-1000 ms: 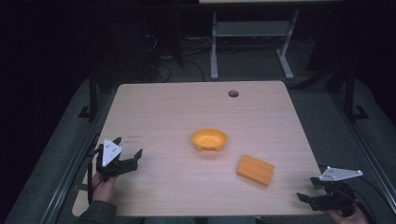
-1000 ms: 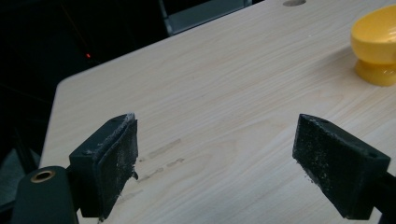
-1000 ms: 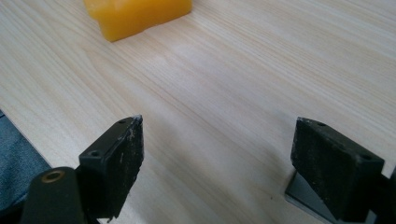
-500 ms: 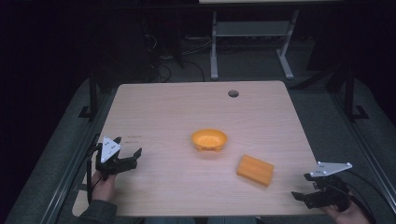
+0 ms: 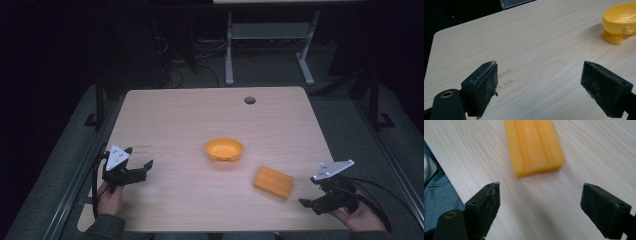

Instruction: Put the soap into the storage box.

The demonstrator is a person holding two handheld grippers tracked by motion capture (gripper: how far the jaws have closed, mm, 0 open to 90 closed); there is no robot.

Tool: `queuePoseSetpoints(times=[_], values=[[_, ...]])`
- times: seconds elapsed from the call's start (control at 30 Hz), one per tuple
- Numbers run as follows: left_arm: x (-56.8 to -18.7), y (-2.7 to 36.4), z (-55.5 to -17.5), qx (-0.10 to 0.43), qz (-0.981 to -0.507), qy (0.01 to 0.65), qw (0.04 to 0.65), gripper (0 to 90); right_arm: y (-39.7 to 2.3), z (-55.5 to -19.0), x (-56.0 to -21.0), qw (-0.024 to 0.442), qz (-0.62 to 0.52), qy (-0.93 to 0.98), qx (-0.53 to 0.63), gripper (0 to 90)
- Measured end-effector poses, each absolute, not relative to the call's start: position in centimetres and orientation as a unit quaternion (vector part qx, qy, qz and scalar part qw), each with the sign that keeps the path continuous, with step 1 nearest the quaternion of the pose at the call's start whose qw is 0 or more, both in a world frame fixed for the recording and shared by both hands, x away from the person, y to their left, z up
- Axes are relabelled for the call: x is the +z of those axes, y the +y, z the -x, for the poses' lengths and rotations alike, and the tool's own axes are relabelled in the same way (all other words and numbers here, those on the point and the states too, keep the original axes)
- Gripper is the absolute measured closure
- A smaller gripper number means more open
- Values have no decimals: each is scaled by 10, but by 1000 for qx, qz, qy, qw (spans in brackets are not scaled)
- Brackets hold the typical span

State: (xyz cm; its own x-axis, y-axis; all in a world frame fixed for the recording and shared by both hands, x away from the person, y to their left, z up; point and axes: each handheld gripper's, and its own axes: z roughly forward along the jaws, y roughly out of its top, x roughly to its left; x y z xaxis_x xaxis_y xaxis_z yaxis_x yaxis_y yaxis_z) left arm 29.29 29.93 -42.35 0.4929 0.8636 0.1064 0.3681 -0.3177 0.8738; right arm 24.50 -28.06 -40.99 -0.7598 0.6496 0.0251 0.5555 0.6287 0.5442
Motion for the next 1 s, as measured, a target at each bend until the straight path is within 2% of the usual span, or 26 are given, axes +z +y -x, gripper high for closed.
queuePoseSetpoints(times=[0.17, 0.47, 1.0], values=[[-423, 300, -295, 286, -759, 407, 420, 134, -262, -258, -409, 80, -314, 911, 254, 154], [-423, 300, -296, 297, -755, 415, 411, 134, -229, -287, -405, 74, -277, 934, 215, 150], [-421, 301, -295, 304, -752, 412, 416, 134, -195, -320, -417, 45, -258, 948, 179, 144]])
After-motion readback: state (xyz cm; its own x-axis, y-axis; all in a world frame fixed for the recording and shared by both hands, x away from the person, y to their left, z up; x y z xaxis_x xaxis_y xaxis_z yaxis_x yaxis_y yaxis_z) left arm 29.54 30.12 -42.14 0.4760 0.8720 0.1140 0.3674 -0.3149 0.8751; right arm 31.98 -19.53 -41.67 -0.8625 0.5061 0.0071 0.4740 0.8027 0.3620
